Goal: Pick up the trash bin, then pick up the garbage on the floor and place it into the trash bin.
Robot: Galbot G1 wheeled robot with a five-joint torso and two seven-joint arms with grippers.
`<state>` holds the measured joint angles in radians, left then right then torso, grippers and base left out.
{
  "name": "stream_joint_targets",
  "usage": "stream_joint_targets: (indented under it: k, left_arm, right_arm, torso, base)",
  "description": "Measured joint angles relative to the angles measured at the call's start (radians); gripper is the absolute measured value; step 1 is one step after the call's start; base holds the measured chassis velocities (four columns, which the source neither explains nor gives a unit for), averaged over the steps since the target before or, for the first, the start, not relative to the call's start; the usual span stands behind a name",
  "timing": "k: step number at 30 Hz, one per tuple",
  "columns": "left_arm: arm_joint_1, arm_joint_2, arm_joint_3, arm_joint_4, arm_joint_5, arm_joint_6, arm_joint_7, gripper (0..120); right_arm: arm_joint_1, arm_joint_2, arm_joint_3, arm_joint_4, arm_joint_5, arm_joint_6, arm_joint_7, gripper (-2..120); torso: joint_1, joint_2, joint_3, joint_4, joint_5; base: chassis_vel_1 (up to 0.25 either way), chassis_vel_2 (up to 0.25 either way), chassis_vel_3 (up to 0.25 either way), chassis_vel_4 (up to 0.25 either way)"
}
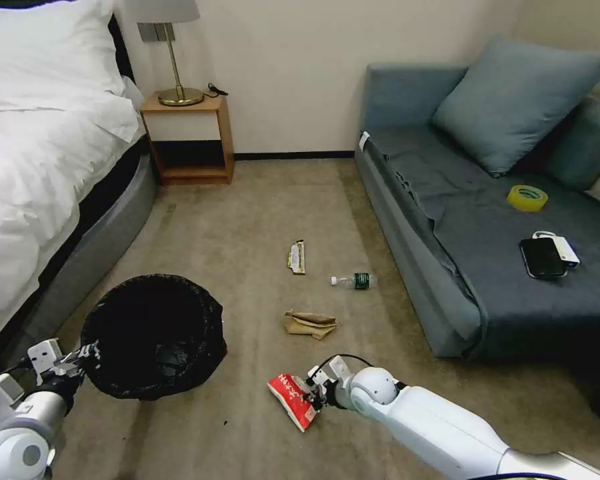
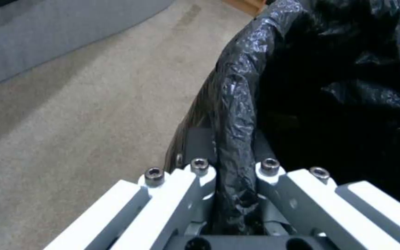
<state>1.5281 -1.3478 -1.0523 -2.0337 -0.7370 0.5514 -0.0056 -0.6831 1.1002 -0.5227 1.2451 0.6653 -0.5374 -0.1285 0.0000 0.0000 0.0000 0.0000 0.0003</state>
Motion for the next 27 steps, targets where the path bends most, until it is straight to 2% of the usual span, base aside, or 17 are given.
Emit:
stream_joint_targets:
  k: [10, 14, 16, 23, 27]
  left_arm:
    - [-0.018, 0.011, 0.045, 0.005, -0.006, 0.023, -0.019, 4]
    - [-0.026, 0.014, 0.076, 0.011, -0.006, 0.032, -0.027, 4]
    - [-0.035, 0.018, 0.109, 0.016, -0.008, 0.04, -0.035, 4]
    - [-0.047, 0.026, 0.147, 0.022, -0.021, 0.053, -0.048, 4]
    - [-0.069, 0.035, 0.2, 0.029, -0.045, 0.073, -0.07, 4]
  right_arm:
    - [-0.009, -0.048, 0.178, 0.073, -0.083, 0.088, 0.046, 0]
    - [-0.014, -0.076, 0.254, 0.12, -0.091, 0.125, 0.066, 0]
    - [-0.018, -0.098, 0.309, 0.161, -0.095, 0.157, 0.08, 0]
    - [-0.026, -0.12, 0.363, 0.213, -0.093, 0.192, 0.102, 0]
    - [-0.033, -0.144, 0.412, 0.305, -0.088, 0.248, 0.122, 0]
  torso:
    - [0.0, 0.0, 0.0, 0.0, 0.0]
    - [0.0, 0.0, 0.0, -0.0001, -0.0001]
    - [0.0, 0.0, 0.0, -0.0001, -0.0002]
    - [0.0, 0.0, 0.0, 0.0, -0.0002]
    - [0.0, 0.0, 0.0, -0.0001, -0.0002]
  base:
    - [0.0, 0.0, 0.0, 0.0]
    - [0.0, 0.0, 0.0, 0.0]
    - [0.0, 0.0, 0.0, 0.0]
    - [0.0, 0.0, 0.0, 0.0]
    - [0.0, 0.0, 0.0, 0.0]
